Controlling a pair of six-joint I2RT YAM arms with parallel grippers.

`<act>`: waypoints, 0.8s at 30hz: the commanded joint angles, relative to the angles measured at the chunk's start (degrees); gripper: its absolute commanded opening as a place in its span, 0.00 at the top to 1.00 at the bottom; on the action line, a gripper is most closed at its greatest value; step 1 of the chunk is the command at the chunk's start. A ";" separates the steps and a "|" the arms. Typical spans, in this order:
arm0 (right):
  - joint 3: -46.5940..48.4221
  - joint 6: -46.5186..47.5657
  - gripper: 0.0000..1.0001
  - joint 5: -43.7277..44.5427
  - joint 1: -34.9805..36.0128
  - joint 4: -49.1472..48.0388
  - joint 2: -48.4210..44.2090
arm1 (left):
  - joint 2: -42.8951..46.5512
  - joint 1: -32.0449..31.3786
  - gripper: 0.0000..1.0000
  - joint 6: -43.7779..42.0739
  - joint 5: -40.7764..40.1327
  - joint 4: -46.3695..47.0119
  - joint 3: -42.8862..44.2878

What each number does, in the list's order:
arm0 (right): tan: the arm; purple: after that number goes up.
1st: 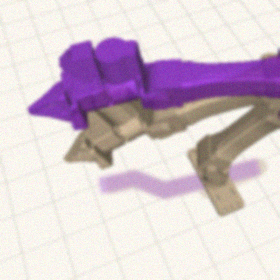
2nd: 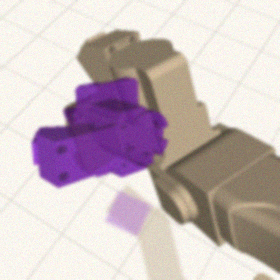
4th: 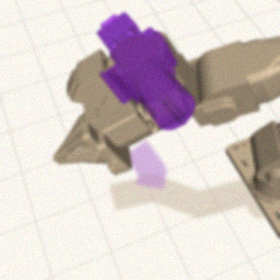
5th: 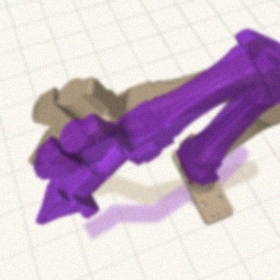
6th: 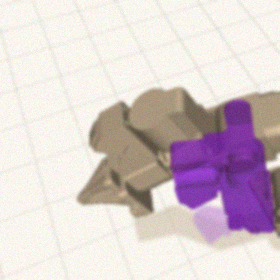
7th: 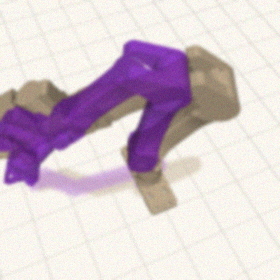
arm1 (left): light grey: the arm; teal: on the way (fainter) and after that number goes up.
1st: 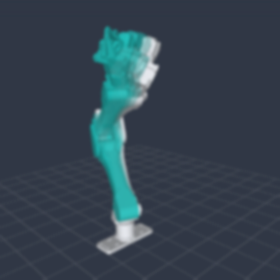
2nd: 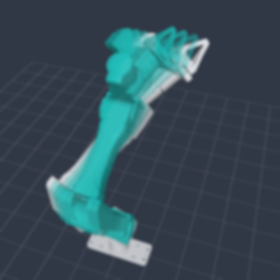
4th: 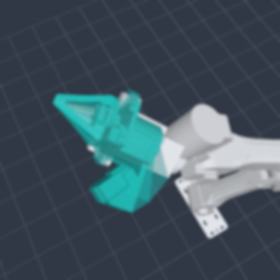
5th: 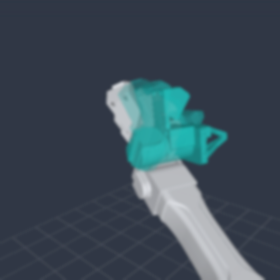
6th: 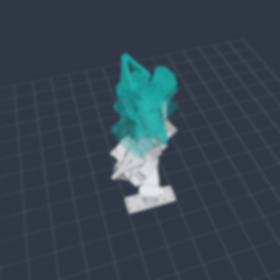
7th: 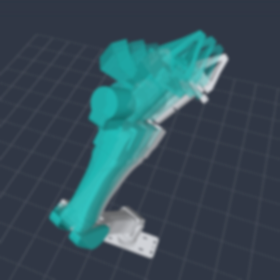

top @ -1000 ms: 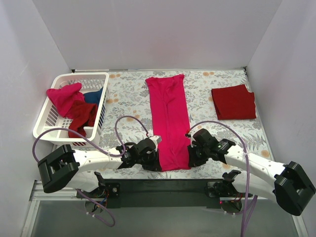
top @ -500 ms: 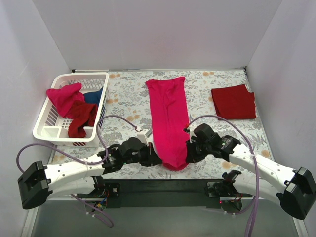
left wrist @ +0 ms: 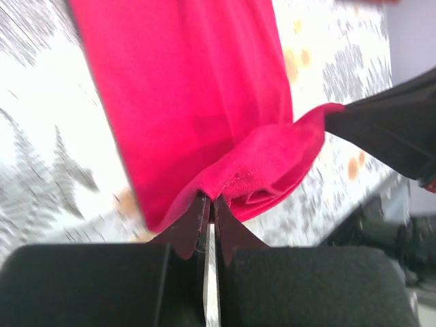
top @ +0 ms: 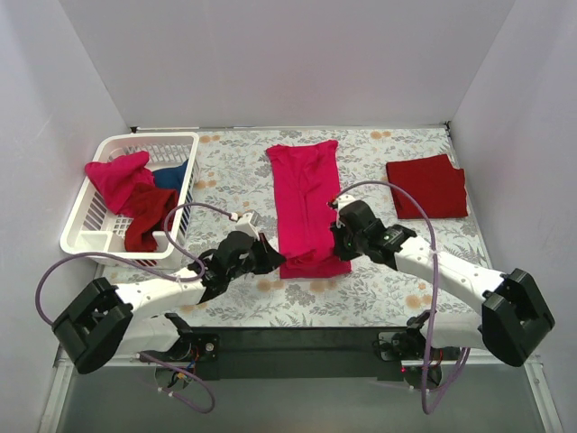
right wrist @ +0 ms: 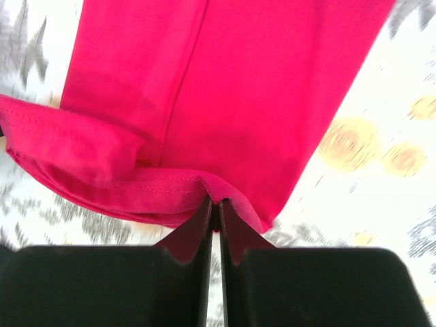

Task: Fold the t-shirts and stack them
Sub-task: Fold the tshirt

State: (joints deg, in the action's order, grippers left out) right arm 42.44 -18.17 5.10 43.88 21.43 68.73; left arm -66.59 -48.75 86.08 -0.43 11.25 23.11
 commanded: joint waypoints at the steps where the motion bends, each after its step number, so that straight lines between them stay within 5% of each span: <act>1: 5.19 4.19 0.99 4.21 -3.00 -7.19 3.86 | -4.15 4.01 1.00 -3.73 -0.99 7.72 1.84; 12: 19.16 9.91 0.99 -0.97 -12.58 -12.82 22.04 | -19.98 13.24 1.00 -11.28 3.41 13.10 13.96; 24: 31.04 12.55 0.99 -4.66 -17.07 -12.73 31.11 | -31.57 20.88 1.00 -12.96 15.01 19.86 21.97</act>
State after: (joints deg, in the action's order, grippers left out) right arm 69.54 -7.22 1.98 27.64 11.07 98.52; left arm -95.77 -30.15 74.30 9.69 28.03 42.98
